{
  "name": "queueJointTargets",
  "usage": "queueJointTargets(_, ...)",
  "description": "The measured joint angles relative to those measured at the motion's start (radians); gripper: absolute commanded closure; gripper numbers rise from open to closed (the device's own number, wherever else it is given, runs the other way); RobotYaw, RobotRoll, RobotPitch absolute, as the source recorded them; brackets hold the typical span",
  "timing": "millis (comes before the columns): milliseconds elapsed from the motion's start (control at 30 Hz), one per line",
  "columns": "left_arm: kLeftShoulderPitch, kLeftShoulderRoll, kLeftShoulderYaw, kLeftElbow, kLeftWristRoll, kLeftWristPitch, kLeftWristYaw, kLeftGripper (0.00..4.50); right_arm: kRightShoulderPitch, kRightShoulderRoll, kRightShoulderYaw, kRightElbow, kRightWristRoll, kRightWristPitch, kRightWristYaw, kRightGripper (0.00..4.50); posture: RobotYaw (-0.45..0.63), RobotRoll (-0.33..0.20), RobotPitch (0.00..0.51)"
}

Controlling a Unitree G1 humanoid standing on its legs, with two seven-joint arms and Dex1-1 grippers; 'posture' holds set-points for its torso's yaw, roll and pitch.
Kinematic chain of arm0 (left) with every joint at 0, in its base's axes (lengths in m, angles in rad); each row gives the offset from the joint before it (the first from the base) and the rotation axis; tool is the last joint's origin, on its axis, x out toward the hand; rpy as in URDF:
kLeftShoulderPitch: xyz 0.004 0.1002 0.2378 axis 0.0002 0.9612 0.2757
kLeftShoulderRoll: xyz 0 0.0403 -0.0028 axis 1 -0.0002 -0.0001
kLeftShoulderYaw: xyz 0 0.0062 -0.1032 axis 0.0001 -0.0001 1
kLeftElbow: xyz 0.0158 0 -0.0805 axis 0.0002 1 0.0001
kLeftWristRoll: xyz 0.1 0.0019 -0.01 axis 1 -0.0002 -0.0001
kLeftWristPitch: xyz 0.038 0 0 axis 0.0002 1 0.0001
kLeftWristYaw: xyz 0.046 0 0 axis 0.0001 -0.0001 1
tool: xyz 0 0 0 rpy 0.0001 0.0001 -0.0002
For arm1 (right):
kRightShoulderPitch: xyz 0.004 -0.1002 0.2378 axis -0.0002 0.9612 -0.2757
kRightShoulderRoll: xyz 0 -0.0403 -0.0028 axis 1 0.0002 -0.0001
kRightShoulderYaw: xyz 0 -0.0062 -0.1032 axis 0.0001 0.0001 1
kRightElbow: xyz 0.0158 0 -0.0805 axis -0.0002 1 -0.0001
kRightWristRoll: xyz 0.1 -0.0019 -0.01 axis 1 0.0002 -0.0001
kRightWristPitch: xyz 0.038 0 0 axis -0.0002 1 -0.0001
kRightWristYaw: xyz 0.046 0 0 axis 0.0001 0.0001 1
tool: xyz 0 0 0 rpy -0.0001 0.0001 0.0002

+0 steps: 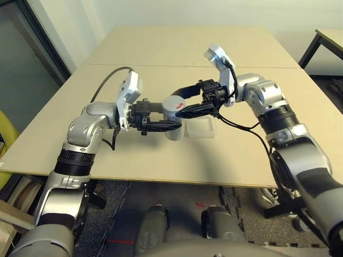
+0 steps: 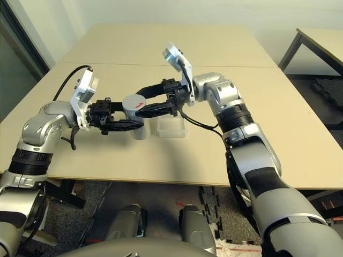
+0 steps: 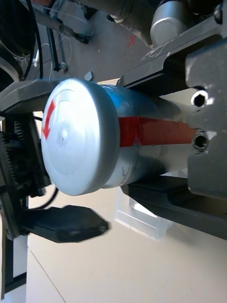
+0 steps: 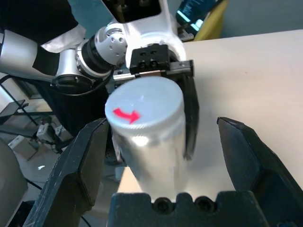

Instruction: Pour the medicine from the bottle into the box.

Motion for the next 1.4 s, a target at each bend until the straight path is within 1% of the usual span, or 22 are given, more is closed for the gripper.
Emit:
queueJointTargets(267,0.022,-0.001,-0.006,-0.050,-0.021,0.000,-0.010,1.96,-0.011,-0.081,-0.038,0.142,-0.049,-0.051,-0.005,0.00,0.05,0.000,0.000)
queueJointTargets(433,0.027,0.001,-0.005,-0.054,-0.021,0.000,-0.006,1.96,-0.009,-0.136,-0.065,0.176,-0.065,-0.066,-0.003,0.00,0.04,0.000,0.000)
queueJointTargets(500,0.027,0.001,-0.005,-0.055,-0.021,0.000,-0.004,1.96,0.008,-0.157,-0.082,0.137,-0.061,-0.046,0.000,0.00,0.04,0.000,0.000)
queueJointTargets(600,0.028,0.004,-0.003,-0.053,-0.020,-0.004,-0.001,1.96,0.057,-0.190,-0.098,0.032,-0.037,0.014,0.006,0.00,0.04,0.000,0.000)
queueJointTargets(767,0.026,0.004,-0.001,-0.023,-0.018,-0.025,0.002,1.96,0.120,-0.198,-0.104,-0.173,0.022,0.129,0.000,0.00,0.03,0.000,0.000)
queueJointTargets(900,0.012,0.004,0.002,-0.004,-0.017,-0.041,0.003,1.96,0.149,-0.181,-0.105,-0.310,0.069,0.189,-0.034,0.00,0.02,0.000,0.000)
queueJointTargets(1033,0.001,0.000,0.005,0.014,-0.017,-0.053,0.005,1.96,0.159,-0.137,-0.093,-0.357,0.080,0.202,-0.074,0.00,0.02,0.000,0.000)
queueJointTargets(1167,-0.005,-0.003,0.005,0.015,-0.016,-0.056,0.008,1.96,0.157,-0.089,-0.081,-0.362,0.073,0.178,-0.103,0.00,0.03,0.000,0.000)
queueJointTargets(1333,-0.011,-0.007,0.004,0.015,-0.015,-0.065,0.012,1.96,0.128,-0.026,-0.051,-0.318,0.045,0.121,-0.128,0.00,0.03,0.000,0.000)
queueJointTargets(1400,-0.011,-0.008,0.004,0.016,-0.015,-0.066,0.015,1.96,0.117,-0.023,-0.049,-0.307,0.040,0.107,-0.129,0.00,0.03,0.000,0.000)
